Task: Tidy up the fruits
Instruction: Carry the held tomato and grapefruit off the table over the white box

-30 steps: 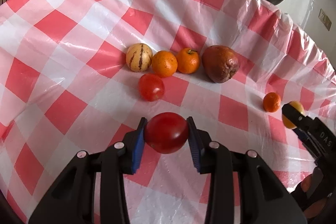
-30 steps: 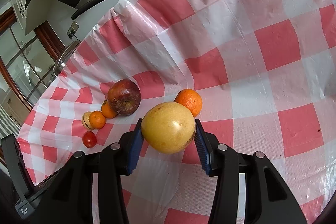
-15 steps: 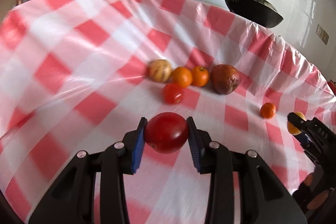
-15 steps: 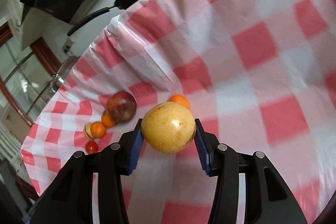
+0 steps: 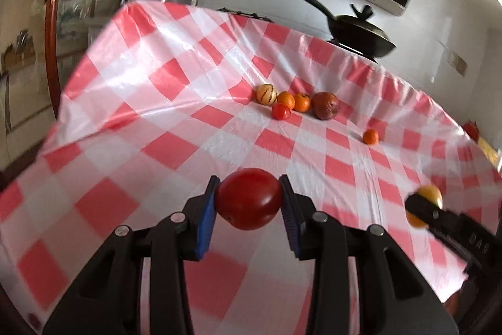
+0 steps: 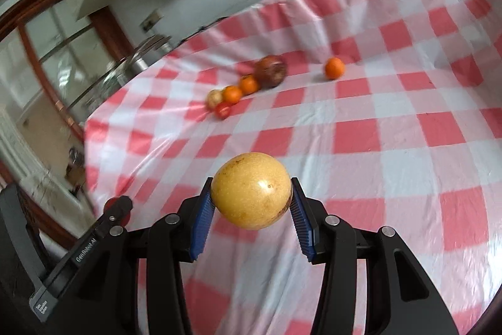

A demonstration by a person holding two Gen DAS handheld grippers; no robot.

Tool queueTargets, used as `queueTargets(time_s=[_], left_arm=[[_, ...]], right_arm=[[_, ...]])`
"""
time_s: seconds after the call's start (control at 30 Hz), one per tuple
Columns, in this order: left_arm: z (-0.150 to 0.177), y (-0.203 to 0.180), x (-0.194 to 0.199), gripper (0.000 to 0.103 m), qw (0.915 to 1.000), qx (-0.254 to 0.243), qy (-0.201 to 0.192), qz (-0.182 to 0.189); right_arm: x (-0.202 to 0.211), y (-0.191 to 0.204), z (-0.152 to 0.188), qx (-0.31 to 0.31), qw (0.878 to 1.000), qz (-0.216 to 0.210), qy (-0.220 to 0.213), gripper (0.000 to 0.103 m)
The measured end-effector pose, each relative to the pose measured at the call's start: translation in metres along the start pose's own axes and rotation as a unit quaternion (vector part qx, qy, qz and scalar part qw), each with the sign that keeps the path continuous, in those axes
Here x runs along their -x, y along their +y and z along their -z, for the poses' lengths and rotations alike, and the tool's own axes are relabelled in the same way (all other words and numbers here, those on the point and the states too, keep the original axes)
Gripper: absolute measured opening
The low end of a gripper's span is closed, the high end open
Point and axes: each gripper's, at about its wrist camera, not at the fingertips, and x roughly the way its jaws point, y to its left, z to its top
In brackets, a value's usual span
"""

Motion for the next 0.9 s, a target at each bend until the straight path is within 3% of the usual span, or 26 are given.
queueTargets(time_s=[0.1,0.43,0.73,0.9], left_arm=[[0.011,0.006,0.020,0.038,0.9994,-0.028,-0.003,-0.018],[0.037,0.063,0.055,0.038,0.9956,-0.040,0.024,-0.081],[0.052,0.131,0.082,0.038,0.9897,-0.013,0.035,-0.138],[0.061,0.168,0.109,0.038,0.9842,0.007,0.024,-0.175]], right_arm=[[0.010,0.023,0.013,0.030,0.999,-0.012,0.004,0.047],[0.009,0.100,0.066,0.136,0.988,-0.047,0.051,0.047],[0.007,0.171,0.121,0.234,0.963,-0.099,0.092,0.047],[0.013,0.211,0.151,0.290,0.939,-0.147,0.110,0.047]])
